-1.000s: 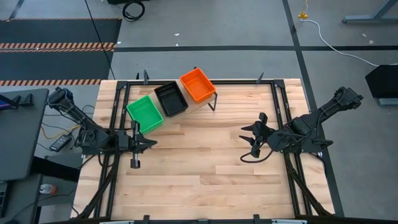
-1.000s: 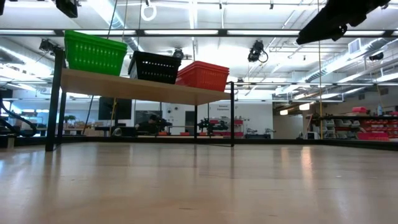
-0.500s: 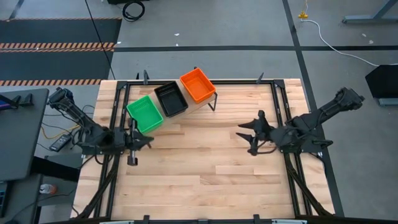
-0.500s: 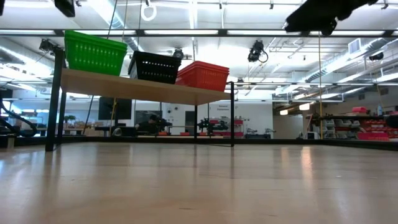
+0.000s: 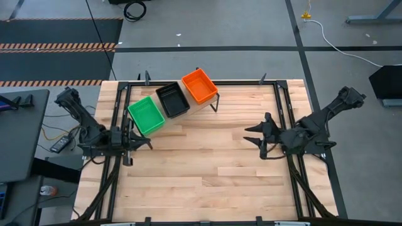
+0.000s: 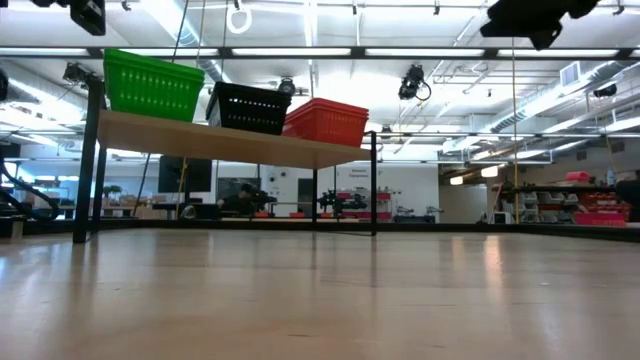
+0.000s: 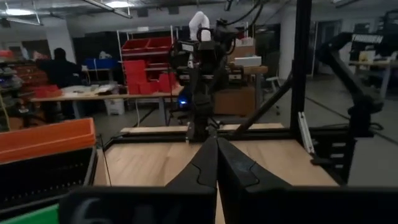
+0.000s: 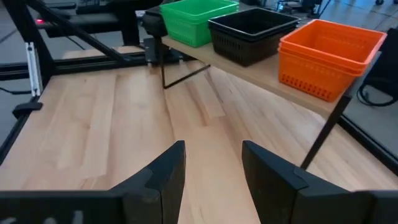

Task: Stack baskets on shelf by color
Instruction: Return to Home Position

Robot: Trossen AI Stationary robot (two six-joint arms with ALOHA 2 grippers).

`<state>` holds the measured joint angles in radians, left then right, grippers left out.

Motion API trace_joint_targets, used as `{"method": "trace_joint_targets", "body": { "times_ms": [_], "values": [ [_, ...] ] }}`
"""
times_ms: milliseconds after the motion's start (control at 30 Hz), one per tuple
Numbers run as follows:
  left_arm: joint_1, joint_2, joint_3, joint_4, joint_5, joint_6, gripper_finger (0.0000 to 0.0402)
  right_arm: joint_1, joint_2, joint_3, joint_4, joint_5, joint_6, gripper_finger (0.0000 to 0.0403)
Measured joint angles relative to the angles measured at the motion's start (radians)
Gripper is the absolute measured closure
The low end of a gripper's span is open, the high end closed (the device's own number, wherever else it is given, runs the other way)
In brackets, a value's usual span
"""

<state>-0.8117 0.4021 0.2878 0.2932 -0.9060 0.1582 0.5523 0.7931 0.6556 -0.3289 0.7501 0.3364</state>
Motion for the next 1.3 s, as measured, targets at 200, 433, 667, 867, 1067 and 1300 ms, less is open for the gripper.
{"method": "trace_joint_targets", "body": {
  "times_ms": [200,433,667,867,1067,1300],
  "values": [
    [-0.013,-0.097,-0.063,-0.043,0.088,-0.047,0.0398,0.083,-0.030,0.000,-0.093,0.118,0.070,0.0255],
    [-0.012,-0.263,-0.278,0.263,0.348,0.063,0.0399,0.136,-0.055,0.000,-0.105,0.196,0.084,0.0278],
    [-0.012,-0.380,-0.278,0.035,0.583,-0.014,0.0399,0.141,-0.057,0.000,-0.112,0.199,0.081,0.0282],
    [0.002,-0.382,-0.279,-0.014,0.588,-0.034,0.0396,0.141,-0.057,0.000,-0.116,0.199,0.077,0.0283],
    [0.044,-0.381,-0.279,-0.067,0.587,-0.042,0.0396,0.157,-0.064,-0.034,-0.084,0.195,0.060,0.0283],
    [0.080,-0.381,-0.280,-0.076,0.603,0.003,0.0392,0.239,-0.161,-0.146,0.099,0.191,-0.051,0.0283]
  ]
}}
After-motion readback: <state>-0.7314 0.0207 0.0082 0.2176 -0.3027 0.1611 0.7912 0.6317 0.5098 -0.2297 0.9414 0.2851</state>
